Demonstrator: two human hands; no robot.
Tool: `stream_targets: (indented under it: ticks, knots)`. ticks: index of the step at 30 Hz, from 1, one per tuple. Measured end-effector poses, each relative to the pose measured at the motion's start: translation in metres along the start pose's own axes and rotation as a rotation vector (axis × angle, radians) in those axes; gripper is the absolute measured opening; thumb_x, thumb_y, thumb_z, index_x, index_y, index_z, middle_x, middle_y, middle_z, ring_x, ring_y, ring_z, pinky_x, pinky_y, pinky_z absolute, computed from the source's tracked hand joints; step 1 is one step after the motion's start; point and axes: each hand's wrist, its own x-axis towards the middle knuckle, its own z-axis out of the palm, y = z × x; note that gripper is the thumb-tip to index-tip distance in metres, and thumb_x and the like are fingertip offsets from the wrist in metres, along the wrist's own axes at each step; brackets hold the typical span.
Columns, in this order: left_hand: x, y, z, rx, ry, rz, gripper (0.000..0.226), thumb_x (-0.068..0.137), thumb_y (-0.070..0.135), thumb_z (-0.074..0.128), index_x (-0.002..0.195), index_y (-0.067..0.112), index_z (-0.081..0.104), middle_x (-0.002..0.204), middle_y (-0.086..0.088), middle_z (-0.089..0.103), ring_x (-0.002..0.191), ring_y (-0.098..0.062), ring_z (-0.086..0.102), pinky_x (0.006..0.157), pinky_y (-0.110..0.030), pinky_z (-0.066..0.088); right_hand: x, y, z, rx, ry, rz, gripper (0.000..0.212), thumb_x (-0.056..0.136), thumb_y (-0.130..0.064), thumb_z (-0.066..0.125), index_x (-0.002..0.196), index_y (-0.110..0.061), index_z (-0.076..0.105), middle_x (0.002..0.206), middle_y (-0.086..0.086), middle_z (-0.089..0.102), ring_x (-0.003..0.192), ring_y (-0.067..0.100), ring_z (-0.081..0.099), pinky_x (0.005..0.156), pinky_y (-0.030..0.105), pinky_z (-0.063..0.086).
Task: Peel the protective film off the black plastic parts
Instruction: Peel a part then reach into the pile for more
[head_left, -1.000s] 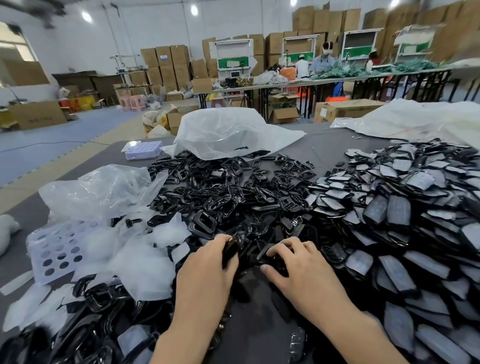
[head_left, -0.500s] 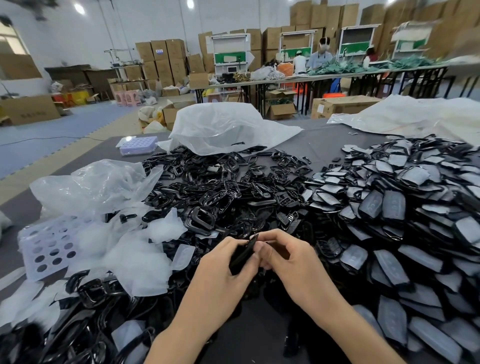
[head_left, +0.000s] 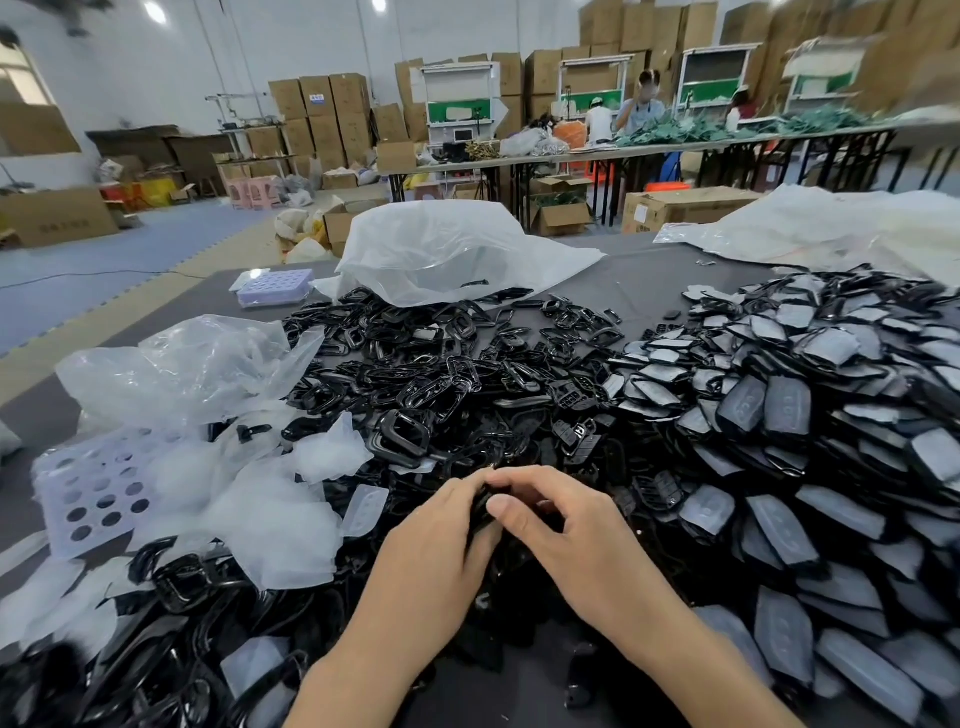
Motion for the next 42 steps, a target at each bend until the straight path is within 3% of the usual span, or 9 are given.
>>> stream_targets:
  ticks: [4,9,12,16,20,23,28,35,42]
  knots:
    - [0.000,0.000,-0.001,-0.022,0.012,0.001,0.051,0.098,0.047,0.048,0.147,0.044,0.035,0.138,0.032,0.048,0.126,0.008,0.046,0.095,-0.001,0.034,0.001,0.001,-0.002,0.065,0.041,0.058,0.011,0.094,-0.041,0.066,0.104,-0.044,0.070,0.099,-0.021,0.073,0.096,-0.001,0.067,0.083,0.009,0.046]
    - [0.005,0.001,-0.001,-0.275,0.104,-0.017,0.044,0.091,0.031,0.070,0.125,0.052,0.052,0.123,0.035,0.058,0.117,0.012,0.053,0.093,-0.004,0.038,0.006,0.002,-0.007,0.292,0.099,0.150,0.019,0.094,-0.018,0.070,0.102,-0.034,0.076,0.096,-0.013,0.077,0.089,0.004,0.072,0.080,0.015,0.053]
    - [0.006,0.001,0.000,-0.348,0.089,-0.051,0.050,0.090,0.023,0.072,0.124,0.053,0.053,0.117,0.035,0.059,0.113,0.012,0.056,0.087,-0.001,0.038,0.009,0.003,-0.009,0.443,0.130,0.223,0.027,0.093,-0.009,0.070,0.097,-0.034,0.078,0.090,-0.006,0.077,0.080,0.011,0.072,0.075,0.020,0.057]
    - [0.007,-0.001,0.001,-0.269,0.125,-0.097,0.044,0.093,0.020,0.067,0.122,0.051,0.054,0.108,0.036,0.058,0.107,0.013,0.054,0.087,-0.001,0.036,0.011,0.006,-0.013,0.571,0.237,0.262,0.028,0.093,0.000,0.066,0.091,-0.025,0.076,0.084,-0.001,0.075,0.075,0.015,0.072,0.070,0.021,0.058]
    - [0.006,-0.003,-0.002,-0.247,0.193,-0.127,0.027,0.095,0.028,0.064,0.113,0.048,0.059,0.105,0.030,0.058,0.109,0.012,0.051,0.088,0.000,0.035,0.013,0.010,-0.018,0.552,0.309,0.245,0.032,0.095,-0.004,0.064,0.093,-0.035,0.072,0.084,-0.008,0.073,0.075,0.013,0.072,0.069,0.025,0.059]
    - [0.007,-0.003,-0.003,-0.279,0.202,-0.159,0.023,0.095,0.033,0.063,0.106,0.052,0.057,0.099,0.023,0.064,0.099,0.008,0.057,0.083,-0.005,0.040,0.013,0.012,-0.017,0.526,0.335,0.230,0.034,0.096,-0.004,0.064,0.100,-0.036,0.072,0.090,-0.001,0.069,0.074,0.014,0.072,0.068,0.024,0.059]
    - [0.007,0.001,-0.005,-0.349,0.196,-0.165,0.021,0.096,0.031,0.063,0.103,0.050,0.060,0.088,0.022,0.067,0.083,-0.001,0.062,0.071,-0.009,0.043,0.014,0.013,-0.015,0.486,0.332,0.220,0.033,0.096,-0.005,0.064,0.094,-0.036,0.074,0.094,0.003,0.066,0.075,0.016,0.074,0.068,0.023,0.059]
    - [0.006,0.008,-0.008,-0.419,0.274,-0.187,0.014,0.097,0.024,0.062,0.096,0.038,0.065,0.093,0.035,0.068,0.094,0.015,0.061,0.076,0.001,0.038,0.012,0.011,-0.011,0.481,0.310,0.222,0.029,0.096,-0.004,0.064,0.097,-0.031,0.073,0.096,0.007,0.067,0.074,0.017,0.074,0.066,0.022,0.058]
    - [0.006,0.008,-0.008,-0.462,0.236,-0.227,0.018,0.096,0.026,0.064,0.091,0.043,0.069,0.083,0.027,0.071,0.079,0.008,0.064,0.070,-0.003,0.042,0.012,0.011,-0.010,0.463,0.302,0.220,0.027,0.096,-0.006,0.065,0.097,-0.032,0.072,0.098,0.006,0.068,0.076,0.019,0.075,0.068,0.023,0.059]
